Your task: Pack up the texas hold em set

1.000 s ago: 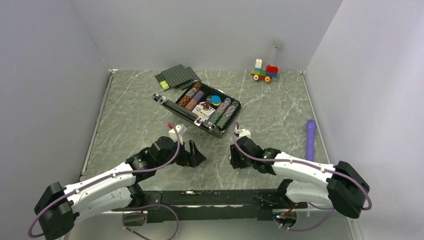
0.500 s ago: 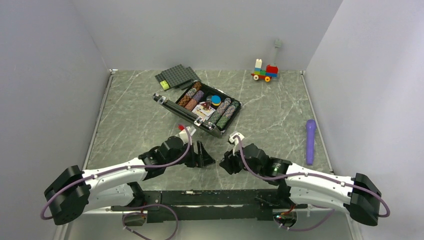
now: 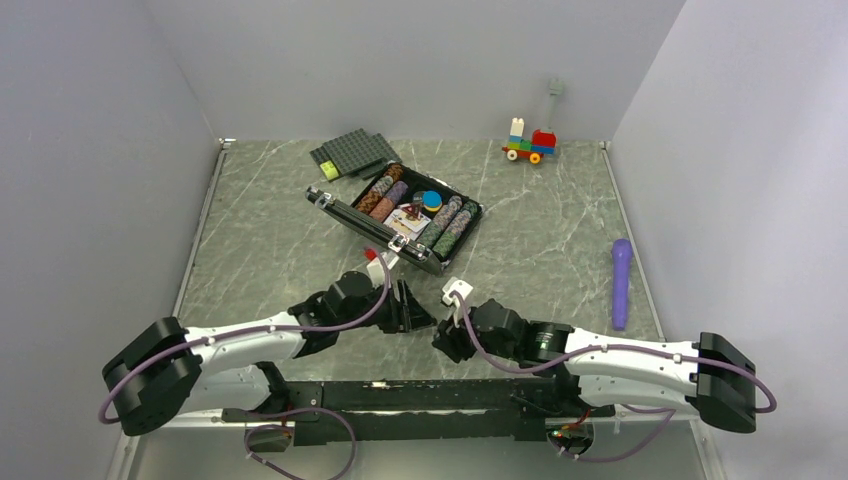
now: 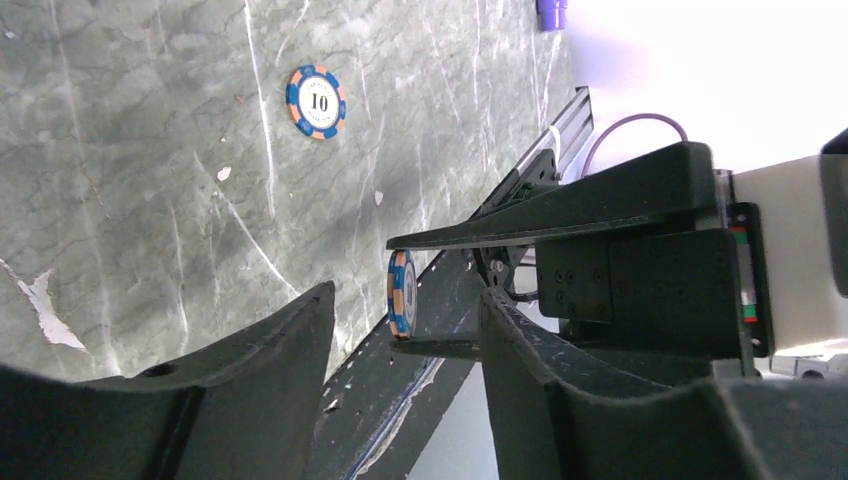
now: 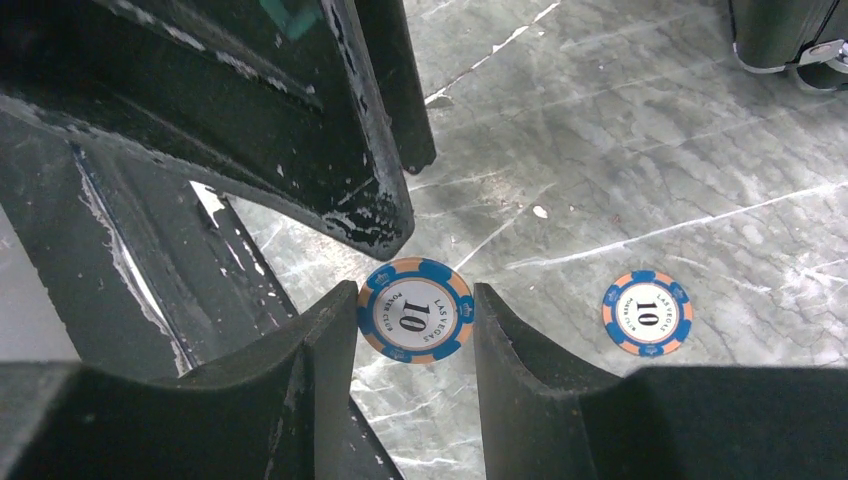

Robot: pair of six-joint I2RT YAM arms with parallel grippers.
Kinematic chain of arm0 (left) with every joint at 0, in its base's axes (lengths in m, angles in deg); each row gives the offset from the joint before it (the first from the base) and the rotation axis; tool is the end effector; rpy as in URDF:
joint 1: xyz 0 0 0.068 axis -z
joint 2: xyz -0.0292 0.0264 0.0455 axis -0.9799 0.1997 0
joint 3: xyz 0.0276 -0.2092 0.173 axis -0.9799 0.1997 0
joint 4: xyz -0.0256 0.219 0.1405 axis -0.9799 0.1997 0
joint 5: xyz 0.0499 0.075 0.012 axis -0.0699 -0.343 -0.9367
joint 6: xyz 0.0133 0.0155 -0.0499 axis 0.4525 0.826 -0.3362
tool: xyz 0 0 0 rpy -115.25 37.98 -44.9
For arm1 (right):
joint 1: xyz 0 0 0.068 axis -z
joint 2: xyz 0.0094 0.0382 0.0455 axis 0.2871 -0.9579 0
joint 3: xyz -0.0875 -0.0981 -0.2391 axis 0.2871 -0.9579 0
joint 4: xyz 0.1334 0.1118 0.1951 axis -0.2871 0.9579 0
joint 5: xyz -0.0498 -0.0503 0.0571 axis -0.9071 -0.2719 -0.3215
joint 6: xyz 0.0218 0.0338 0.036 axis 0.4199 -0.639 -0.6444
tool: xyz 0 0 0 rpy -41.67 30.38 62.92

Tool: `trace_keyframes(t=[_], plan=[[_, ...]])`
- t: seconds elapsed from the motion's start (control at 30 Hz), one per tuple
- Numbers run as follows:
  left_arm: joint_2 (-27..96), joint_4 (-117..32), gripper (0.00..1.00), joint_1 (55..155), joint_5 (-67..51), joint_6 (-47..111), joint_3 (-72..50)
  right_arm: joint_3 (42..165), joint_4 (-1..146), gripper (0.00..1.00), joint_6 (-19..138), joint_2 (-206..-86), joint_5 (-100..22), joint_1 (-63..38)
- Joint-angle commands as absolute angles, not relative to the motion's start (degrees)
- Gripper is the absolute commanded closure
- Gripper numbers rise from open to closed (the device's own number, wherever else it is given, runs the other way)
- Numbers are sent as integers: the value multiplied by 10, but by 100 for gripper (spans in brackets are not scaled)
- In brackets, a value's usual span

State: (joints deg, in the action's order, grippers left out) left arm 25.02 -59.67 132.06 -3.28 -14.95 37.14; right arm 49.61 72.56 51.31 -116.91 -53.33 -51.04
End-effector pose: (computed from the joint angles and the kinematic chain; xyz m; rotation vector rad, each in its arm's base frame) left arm 0.1328 -0.1935 0.1925 0.0782 2.2843 -1.3939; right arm 0.0767 0.1770 0.1928 -0.9172 2.0008 0.7307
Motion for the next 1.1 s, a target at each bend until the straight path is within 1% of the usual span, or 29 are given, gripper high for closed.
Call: trace_keyframes(t=[0.0,0.07,0.13,0.4,0.57,0.67,0.77,0.8,0.83,0.87,0.93,1.0,1.07], plan=[[272,-628,44,1326,-5,-154,365,527,695,100,527,-1172,-564,-521],[282,-627,49,1329,0,-153,360,528,695,100,527,-1171,-570,-525],[291,-630,52,1331,4,-152,356,530,695,100,528,-1169,-575,-530],[320,-655,53,1343,25,-152,345,535,698,100,531,-1172,-579,-537],[330,-662,60,1345,38,-151,341,536,697,100,532,-1175,-583,-539],[339,-671,73,1346,50,-151,341,536,697,100,532,-1175,-585,-540],[345,-675,91,1348,56,-149,337,538,699,100,530,-1176,-589,-541],[346,-676,98,1348,57,-148,337,538,699,100,527,-1175,-591,-541],[346,-676,100,1349,56,-147,337,538,699,100,525,-1174,-592,-541],[345,-679,100,1349,57,-146,338,538,700,98,523,-1173,-593,-540],[339,-691,100,1349,57,-144,346,538,703,81,518,-1167,-595,-541],[327,-702,100,1349,47,-137,356,536,705,56,510,-1156,-597,-541],[310,-700,100,1349,36,-123,362,530,706,35,501,-1138,-597,-540]])
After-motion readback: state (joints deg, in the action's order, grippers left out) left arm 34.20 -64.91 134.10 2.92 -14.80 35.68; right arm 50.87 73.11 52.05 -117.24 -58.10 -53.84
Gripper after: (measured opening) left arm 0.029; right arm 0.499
